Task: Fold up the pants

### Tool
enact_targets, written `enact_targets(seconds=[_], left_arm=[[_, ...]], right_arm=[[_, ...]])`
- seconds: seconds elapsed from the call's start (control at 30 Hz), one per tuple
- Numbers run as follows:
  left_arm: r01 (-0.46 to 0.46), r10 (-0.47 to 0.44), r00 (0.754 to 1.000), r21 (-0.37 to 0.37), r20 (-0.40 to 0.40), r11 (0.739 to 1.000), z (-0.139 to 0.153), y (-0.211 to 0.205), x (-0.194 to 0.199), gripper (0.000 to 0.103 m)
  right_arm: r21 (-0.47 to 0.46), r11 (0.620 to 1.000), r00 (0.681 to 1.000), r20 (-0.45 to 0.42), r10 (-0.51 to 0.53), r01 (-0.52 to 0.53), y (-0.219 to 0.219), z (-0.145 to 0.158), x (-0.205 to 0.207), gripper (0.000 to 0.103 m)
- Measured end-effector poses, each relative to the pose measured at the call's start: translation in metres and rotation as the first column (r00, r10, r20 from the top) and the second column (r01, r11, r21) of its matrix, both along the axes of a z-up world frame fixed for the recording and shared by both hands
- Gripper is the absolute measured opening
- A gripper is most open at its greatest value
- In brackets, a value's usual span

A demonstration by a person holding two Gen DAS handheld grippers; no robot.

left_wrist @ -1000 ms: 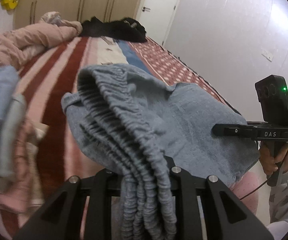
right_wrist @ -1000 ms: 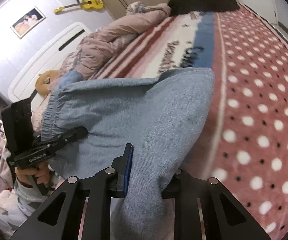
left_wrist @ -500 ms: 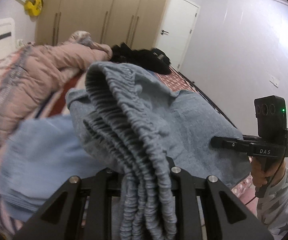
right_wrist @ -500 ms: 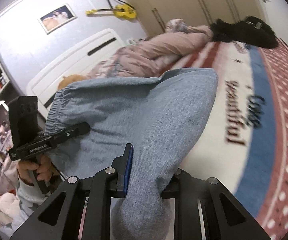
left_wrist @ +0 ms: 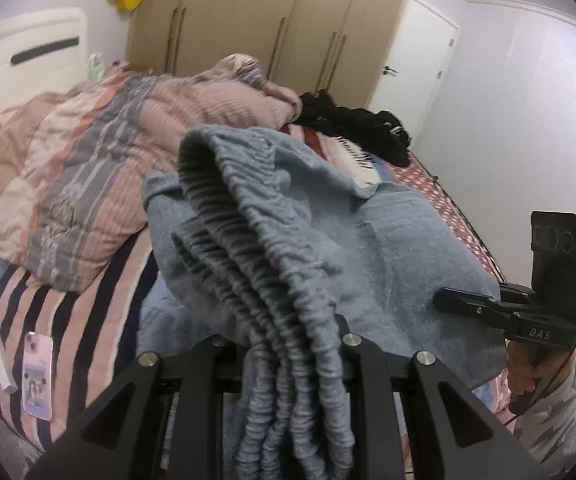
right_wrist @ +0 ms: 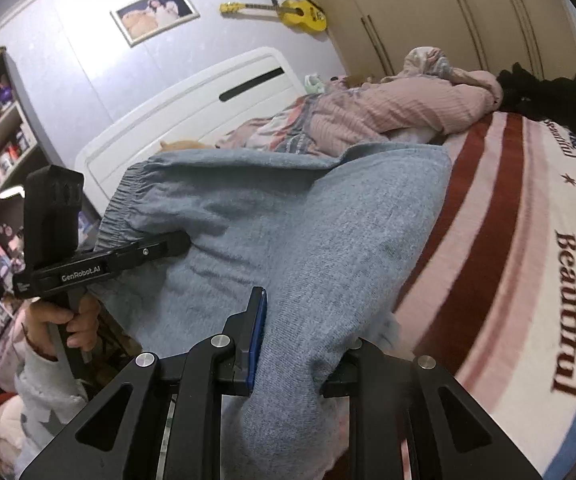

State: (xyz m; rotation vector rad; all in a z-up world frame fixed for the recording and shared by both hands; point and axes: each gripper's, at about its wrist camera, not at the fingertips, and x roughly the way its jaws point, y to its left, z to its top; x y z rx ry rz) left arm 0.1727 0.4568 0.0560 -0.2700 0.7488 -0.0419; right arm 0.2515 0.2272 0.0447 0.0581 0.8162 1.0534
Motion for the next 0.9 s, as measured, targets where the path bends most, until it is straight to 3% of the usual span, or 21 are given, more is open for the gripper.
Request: enact_targets(seconds=[0.27, 0.5, 0.8, 0.9], left_arm=[[-0.042, 0.034, 0.994, -0.078, -0.100, 0.996, -0.050, 0.047, 0.018, 0.017], [-0.056, 0.040, 0.988, -0.105, -0.150, 0.993, -0.082, 0.058, 0.029, 0.020], [-0.093, 0.079, 0.980, -0.071, -0.181, 0.993, -0.093, 0.062, 0.032, 0.043], [-0.111, 0.101, 0.979, -0.047, -0.175, 0.993, -0.087, 0.064, 0.027, 0.048]], right_arm=[[-0.056, 0.998, 0.998, -0.063, 0.010, -0.013, 0.041, -0.035, 0.016, 0.015], [-0.084, 0.996, 0.997, -0.072, 0.001, -0.007, 0.043, -0.053, 0.020, 0.015], [-0.091, 0.996, 0.994, -0.104, -0.016, 0.007, 0.038, -0.069, 0.025, 0.015], [-0.095, 0.995, 0.996, -0.090, -0.020, 0.012, 0.037, -0.069, 0.022, 0.020]])
